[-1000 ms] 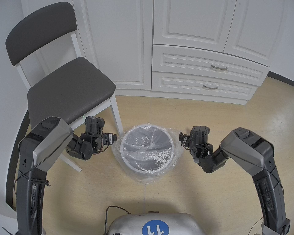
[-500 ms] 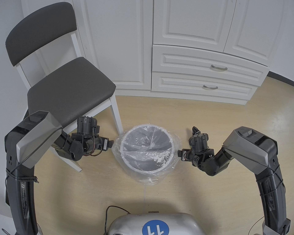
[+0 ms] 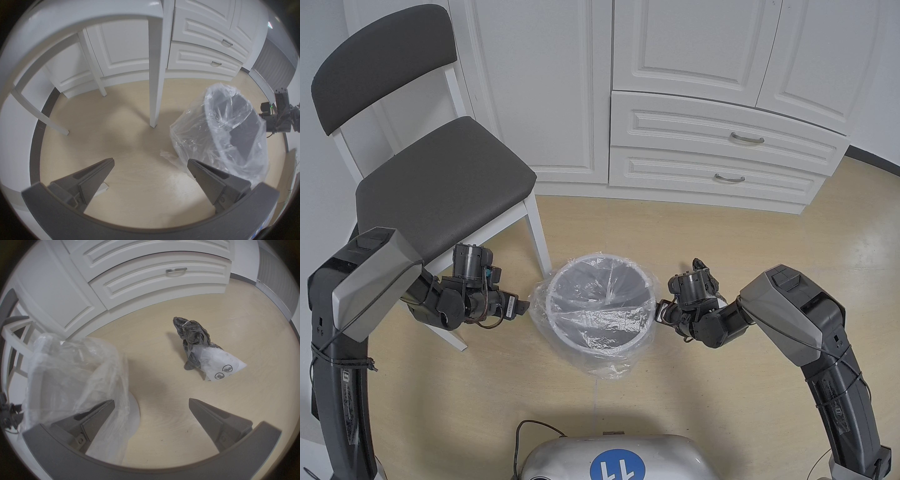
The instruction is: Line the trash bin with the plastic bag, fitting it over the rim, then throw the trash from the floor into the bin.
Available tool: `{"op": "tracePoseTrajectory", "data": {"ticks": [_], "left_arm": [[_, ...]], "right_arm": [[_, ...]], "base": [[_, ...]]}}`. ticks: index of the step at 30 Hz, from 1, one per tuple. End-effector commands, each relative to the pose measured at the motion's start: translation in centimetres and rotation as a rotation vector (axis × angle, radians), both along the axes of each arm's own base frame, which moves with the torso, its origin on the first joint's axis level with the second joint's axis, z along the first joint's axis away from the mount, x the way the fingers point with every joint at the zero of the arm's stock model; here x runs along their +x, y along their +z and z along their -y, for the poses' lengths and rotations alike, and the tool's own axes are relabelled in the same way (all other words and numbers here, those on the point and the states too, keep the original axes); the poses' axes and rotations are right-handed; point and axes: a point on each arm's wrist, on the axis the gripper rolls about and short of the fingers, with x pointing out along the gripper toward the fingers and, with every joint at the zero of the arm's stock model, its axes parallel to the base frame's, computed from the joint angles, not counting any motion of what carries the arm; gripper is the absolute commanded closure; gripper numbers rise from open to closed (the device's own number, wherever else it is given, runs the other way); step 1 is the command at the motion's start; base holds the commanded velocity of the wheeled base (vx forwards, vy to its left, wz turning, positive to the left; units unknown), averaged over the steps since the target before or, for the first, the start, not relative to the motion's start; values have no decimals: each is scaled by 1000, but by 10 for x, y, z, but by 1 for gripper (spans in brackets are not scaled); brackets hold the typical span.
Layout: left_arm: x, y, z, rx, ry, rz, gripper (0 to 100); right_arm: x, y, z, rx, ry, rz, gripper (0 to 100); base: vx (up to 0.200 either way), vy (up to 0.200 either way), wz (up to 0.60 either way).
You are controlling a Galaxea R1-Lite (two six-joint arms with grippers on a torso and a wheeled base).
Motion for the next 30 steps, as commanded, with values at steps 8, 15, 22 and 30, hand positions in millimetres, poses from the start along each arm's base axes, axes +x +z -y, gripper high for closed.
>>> {"op": "tracePoseTrajectory", "data": {"ticks": [8,15,22,30], "left_arm": [[20,-71,34,-65,16,-88,0],[27,-86,40,-35,74,-84,0],[18,-59,38,-38,60,-75,0],[-13,-8,14,-1,-69,-97,0]], "right_arm": [[8,-22,2,3,-40,-19,0],[-5,5,11,-42,-35,-23,0],[-26,63,33,-114,5,12,0],[-92,121,4,-147,217,148,0]], "base": [[0,0,0],[0,0,0],[0,0,0],[0,0,0]]}}
